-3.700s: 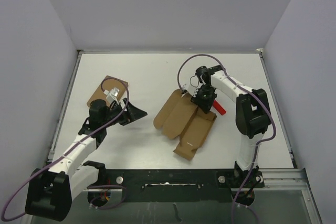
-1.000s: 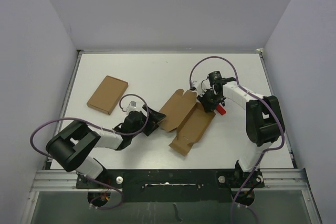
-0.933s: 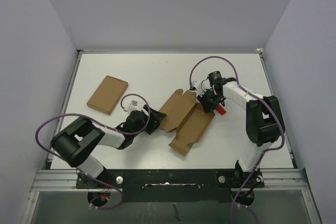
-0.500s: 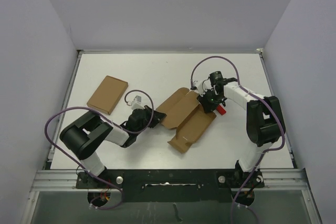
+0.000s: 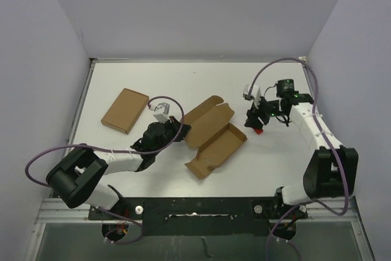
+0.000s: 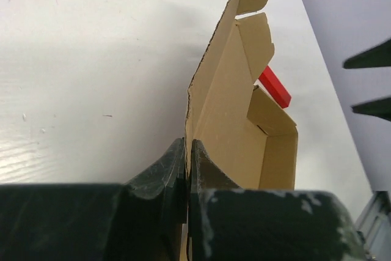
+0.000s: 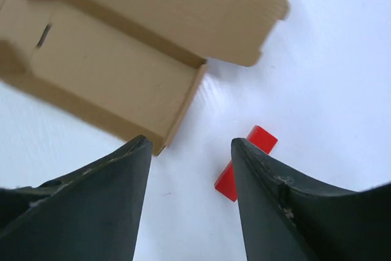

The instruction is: Fold the paper box

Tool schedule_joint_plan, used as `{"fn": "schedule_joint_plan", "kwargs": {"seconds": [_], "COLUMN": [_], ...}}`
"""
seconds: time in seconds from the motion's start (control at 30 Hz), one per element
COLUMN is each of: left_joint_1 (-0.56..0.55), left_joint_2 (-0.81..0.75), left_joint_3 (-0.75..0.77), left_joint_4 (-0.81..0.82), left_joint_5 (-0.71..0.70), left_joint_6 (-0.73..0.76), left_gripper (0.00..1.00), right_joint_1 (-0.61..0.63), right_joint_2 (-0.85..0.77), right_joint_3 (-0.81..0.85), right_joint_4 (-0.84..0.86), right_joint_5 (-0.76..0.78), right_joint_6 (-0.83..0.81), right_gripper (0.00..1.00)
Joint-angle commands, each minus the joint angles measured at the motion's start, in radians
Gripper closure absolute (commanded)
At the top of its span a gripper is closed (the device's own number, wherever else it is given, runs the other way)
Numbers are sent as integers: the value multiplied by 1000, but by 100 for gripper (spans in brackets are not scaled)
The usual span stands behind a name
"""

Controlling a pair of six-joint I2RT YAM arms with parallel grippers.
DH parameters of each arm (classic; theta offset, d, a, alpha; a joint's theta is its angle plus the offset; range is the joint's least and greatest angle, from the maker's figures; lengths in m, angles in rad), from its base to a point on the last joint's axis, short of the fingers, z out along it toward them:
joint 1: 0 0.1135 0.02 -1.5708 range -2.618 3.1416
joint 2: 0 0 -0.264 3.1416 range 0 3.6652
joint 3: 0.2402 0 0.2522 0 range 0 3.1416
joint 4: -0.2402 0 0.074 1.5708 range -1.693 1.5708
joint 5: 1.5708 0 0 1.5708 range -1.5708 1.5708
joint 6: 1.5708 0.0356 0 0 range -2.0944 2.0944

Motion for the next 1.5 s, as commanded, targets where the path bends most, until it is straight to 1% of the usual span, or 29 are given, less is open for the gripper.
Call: {"fn": "schedule_joint_plan", "kwargs": {"seconds": [0.0, 0.07, 0.1, 0.17, 0.23, 0.27, 0.3, 0.33, 0.4, 0.47, 0.5, 0.53, 0.6, 0.63, 0.67, 0.7, 0.73, 0.8, 0.83, 0.9, 0.97, 1.03, 1.17, 1.3, 1.4, 1.47], "left_joint_1": [-1, -1, 0, 0, 1, 2, 4, 7, 15, 36, 50, 66, 101, 120, 135, 146, 155, 166, 169, 172, 176, 179, 182, 186, 190, 194], "left_joint_2": [-80, -96, -102, -114, -119, -121, -120, -119, -114, -111, -111, -111, -108, -106, -104, -102, -100, -95, -91, -76, -58, -42, -25, -9, 5, 12], "left_joint_3": [32, 33, 31, 31, 32, 34, 38, 41, 46, 46, 46, 46, 47, 48, 50, 53, 56, 61, 64, 67, 77, 89, 106, 113, 122, 127], "left_joint_4": [-47, -60, -61, -66, -67, -71, -72, -72, -67, -56, -49, -37, -12, 2, 17, 31, 40, 68, 85, 123, 151, 165, 174, 182, 186, 188], "left_joint_5": [0, 3, 4, 9, 19, 24, 32, 48, 77, 125, 153, 188, 264, 298, 333, 362, 384, 427, 448, 484, 523, 552, 585, 609, 630, 640], "left_joint_6": [171, 206, 222, 252, 279, 289, 297, 306, 325, 348, 362, 375, 409, 428, 448, 471, 495, 549, 571, 606, 625, 628, 632, 638, 634, 631], "left_gripper": [100, 100, 100, 100, 100, 100, 100, 100, 100, 100, 100, 100, 100, 100, 100, 100, 100, 100, 100, 100, 100, 100, 100, 100, 100, 100], "right_joint_1": [-23, -23, -21, -15, 4, 18, 35, 67, 105, 106, 99, 88, 65, 57, 46, 30, 1, -87, -112, -110, -74, -34, -26, -16, 1, 5], "right_joint_2": [-150, -166, -162, -134, -90, -71, -57, -49, -46, -60, -74, -94, -153, -185, -208, -220, -219, -177, -145, -69, -4, 40, 63, 86, 111, 123], "right_joint_3": [-133, -165, -171, -177, -189, -200, -212, -222, -221, -184, -162, -148, -148, -157, -167, -176, -177, -167, -150, -95, -46, -25, -64, -77, -67, -72], "right_joint_4": [-307, -408, -429, -478, -537, -546, -530, -490, -390, -298, -245, -199, -95, -26, 69, 162, 251, 393, 441, 474, 459, 429, 496, 512, 491, 495], "right_joint_5": [-270, -260, -249, -230, -205, -190, -171, -148, -108, -124, -147, -181, -260, -285, -294, -297, -308, -377, -413, -408, -367, -327, -332, -331, -334, -351], "right_joint_6": [-725, -966, -1007, -1071, -1207, -1245, -1247, -1205, -1070, -884, -789, -696, -550, -475, -366, -196, -83, 111, 186, 311, 364, 354, 396, 360, 307, 284], "right_gripper": [53, 98, 100, 100, 100, 100, 100, 100, 100, 100, 98, 87, 61, 52, 41, 29, 23, 15, 14, 13, 13, 12, 11, 12, 15, 22]}}
